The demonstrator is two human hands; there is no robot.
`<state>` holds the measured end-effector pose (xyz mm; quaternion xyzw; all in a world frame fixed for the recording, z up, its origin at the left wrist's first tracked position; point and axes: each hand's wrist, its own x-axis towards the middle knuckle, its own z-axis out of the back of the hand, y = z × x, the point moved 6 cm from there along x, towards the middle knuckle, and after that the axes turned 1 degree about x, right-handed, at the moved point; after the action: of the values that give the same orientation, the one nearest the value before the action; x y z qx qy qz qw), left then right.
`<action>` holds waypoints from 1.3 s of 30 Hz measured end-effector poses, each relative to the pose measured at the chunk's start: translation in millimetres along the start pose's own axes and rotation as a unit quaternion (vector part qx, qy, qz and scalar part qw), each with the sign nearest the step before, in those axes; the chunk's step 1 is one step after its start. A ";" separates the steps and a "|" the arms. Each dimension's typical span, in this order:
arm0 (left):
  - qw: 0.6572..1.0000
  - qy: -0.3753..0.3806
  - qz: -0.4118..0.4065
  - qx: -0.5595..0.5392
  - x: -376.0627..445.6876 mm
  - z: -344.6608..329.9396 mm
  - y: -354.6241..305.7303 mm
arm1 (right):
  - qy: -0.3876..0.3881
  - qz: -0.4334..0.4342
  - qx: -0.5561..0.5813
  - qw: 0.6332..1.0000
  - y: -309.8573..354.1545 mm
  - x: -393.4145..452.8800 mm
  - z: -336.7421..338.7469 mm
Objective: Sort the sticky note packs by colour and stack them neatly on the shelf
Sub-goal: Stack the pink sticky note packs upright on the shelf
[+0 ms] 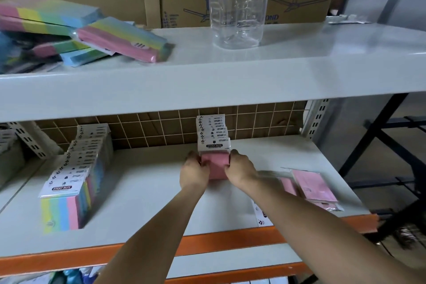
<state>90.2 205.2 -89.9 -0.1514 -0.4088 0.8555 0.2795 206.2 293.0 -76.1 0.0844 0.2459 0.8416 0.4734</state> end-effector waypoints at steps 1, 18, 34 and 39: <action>1.000 -0.002 0.000 0.003 1.1 -0.2 -0.3 | -0.001 -0.002 -0.001 1.000 0.2 1.0 -1.4; 0.997 0.049 0.019 0.056 14.3 -8.8 10.3 | 0.007 -0.006 -0.010 1.000 0.0 9.1 -4.2; 0.987 -0.005 -0.117 0.112 -44.0 -22.7 -81.4 | -0.029 -0.024 -0.088 0.995 -44.0 -14.3 75.1; 0.974 0.164 -0.119 0.099 -77.4 -77.8 -110.7 | -0.039 -0.072 -0.100 0.992 -89.0 -34.9 108.3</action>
<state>229.1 262.8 -49.0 -0.2110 -0.2857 0.8160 0.4561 332.8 338.2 -23.2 0.0513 0.1477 0.8219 0.5477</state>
